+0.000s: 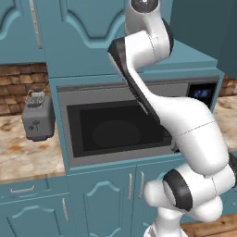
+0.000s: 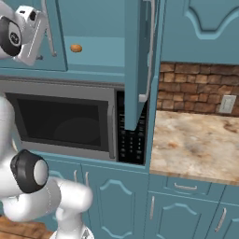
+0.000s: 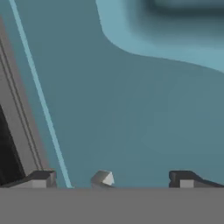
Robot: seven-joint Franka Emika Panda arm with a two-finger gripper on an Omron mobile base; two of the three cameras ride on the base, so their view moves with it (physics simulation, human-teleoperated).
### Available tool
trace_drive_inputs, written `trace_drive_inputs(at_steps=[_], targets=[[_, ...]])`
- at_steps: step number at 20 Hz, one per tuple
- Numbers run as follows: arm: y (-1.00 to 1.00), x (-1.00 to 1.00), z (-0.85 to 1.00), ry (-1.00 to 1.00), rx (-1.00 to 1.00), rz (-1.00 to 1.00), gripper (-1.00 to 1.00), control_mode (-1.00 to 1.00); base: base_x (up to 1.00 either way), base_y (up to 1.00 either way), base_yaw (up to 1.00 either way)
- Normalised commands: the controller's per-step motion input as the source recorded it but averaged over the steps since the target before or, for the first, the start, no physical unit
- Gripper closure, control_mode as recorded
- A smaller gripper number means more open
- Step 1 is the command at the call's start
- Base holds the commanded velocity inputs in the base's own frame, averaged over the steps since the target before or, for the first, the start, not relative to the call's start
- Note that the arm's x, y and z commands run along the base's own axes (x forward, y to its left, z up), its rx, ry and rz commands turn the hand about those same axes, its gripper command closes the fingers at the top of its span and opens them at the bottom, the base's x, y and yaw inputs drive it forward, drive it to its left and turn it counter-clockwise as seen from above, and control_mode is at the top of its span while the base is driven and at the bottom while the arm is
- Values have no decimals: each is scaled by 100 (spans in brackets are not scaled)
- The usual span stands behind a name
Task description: Pick the tangerine from the counter and place it in the cabinet. Then close the cabinet.
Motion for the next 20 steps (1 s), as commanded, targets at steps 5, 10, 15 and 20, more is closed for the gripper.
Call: trace_drive_inputs(at_steps=[5, 10, 15, 20], targets=[[74, -11, -100, 25, -2, 68, -100, -100, 0, 0, 0], [39, -98, -100, 15, -1, 57, -100, -100, 0, 0, 0], [-76, -100, -42, -31, 0, 11, -100, -100, 0, 0, 0], [-100, -100, -2, -50, 5, 0, -100, -100, 0, 0, 0]])
